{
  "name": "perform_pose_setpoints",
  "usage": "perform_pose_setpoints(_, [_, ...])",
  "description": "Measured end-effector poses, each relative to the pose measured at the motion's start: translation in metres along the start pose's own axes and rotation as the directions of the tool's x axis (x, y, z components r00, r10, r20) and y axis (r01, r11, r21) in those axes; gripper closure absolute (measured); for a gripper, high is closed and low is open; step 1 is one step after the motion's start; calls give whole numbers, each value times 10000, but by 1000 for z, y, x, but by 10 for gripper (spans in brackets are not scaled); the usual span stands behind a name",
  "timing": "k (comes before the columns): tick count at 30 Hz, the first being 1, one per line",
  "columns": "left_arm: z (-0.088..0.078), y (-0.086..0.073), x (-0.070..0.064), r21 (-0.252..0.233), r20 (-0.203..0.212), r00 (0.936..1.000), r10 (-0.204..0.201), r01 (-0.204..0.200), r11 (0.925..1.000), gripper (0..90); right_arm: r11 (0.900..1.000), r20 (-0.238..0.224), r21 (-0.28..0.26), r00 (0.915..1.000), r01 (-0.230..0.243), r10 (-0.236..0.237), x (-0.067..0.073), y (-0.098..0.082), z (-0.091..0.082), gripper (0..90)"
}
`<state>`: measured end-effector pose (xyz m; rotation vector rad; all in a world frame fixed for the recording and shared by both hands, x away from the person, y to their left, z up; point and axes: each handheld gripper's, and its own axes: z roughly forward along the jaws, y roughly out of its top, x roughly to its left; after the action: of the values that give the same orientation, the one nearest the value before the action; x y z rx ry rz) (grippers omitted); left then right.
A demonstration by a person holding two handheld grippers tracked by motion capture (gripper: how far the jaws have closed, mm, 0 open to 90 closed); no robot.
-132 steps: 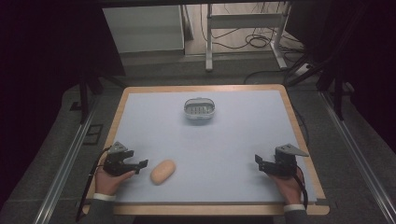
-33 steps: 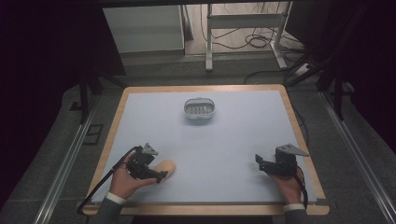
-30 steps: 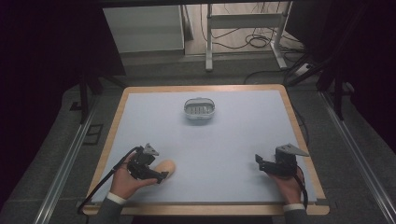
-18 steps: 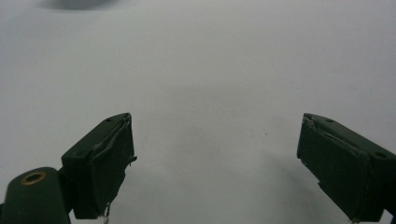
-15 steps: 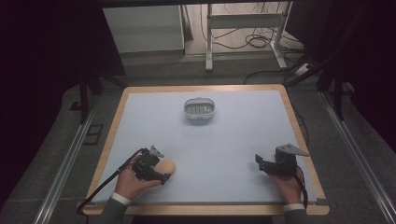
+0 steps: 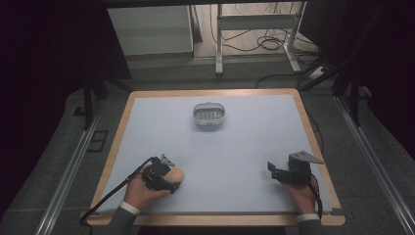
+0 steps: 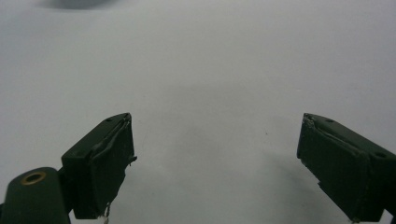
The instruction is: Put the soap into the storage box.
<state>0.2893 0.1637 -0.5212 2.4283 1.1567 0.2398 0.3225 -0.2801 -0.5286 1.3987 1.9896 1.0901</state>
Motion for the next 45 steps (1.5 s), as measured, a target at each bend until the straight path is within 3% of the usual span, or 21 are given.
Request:
perform_pose_setpoints(5, [0,-1,-1,65,41,10000,17,-17,10000,273,10000,-1,18,10000,13,-13,0,0,0,110])
perform_pose_setpoints(10, [-1,0,-1,12,45,10000,51,-51,10000,321,10000,17,30,10000,14,-14,0,0,0,110])
perform_pose_setpoints(16, [-1,0,-1,-1,-1,9996,288,-288,9996,324,10000,42,26,10000,11,-11,0,0,0,109])
perform_pose_setpoints(29, [-11,7,8,-294,384,9991,165,-154,9994,325,10000,65,62,10000,-42,41,0,0,1,109])
perform_pose_setpoints(45, [-17,8,13,-585,468,9989,15,13,9983,325,10000,105,18,9999,-49,49,0,0,0,110])
